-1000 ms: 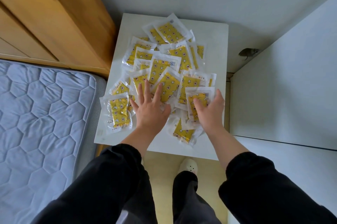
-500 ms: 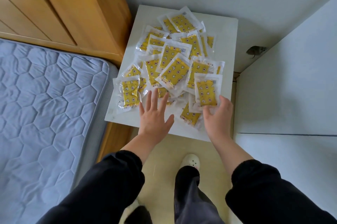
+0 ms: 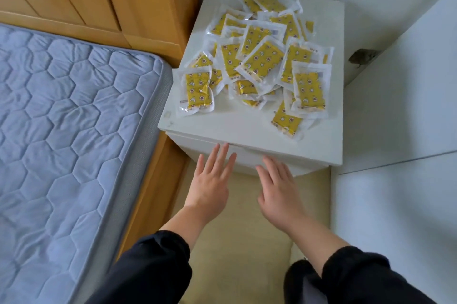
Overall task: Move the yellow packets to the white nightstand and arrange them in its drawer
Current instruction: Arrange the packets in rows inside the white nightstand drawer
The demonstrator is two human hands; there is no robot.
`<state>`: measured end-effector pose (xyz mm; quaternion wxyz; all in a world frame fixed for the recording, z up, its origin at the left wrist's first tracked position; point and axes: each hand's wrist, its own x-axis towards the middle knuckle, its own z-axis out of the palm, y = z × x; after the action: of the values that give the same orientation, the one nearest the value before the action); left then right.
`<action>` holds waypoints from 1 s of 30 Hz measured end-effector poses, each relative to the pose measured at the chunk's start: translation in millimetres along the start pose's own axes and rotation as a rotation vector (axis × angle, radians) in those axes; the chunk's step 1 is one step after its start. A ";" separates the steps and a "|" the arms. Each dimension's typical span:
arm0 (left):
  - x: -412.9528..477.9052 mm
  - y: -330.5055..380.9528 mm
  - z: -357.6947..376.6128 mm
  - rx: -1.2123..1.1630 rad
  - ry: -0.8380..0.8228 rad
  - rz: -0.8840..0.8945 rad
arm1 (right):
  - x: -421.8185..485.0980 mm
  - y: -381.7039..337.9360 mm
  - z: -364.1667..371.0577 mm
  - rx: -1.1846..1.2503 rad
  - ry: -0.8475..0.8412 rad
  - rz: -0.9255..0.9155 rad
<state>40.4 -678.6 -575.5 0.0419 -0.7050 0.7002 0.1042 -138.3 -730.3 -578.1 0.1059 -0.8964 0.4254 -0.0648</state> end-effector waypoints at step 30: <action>68.8 4.4 103.4 0.022 0.701 -0.077 | 28.3 50.4 86.1 -0.259 0.481 -0.118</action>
<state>26.7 -724.8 -690.0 -0.1893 -0.7234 0.6460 -0.1535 -140.5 -771.7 -673.1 -0.1175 -0.8846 0.3901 -0.2269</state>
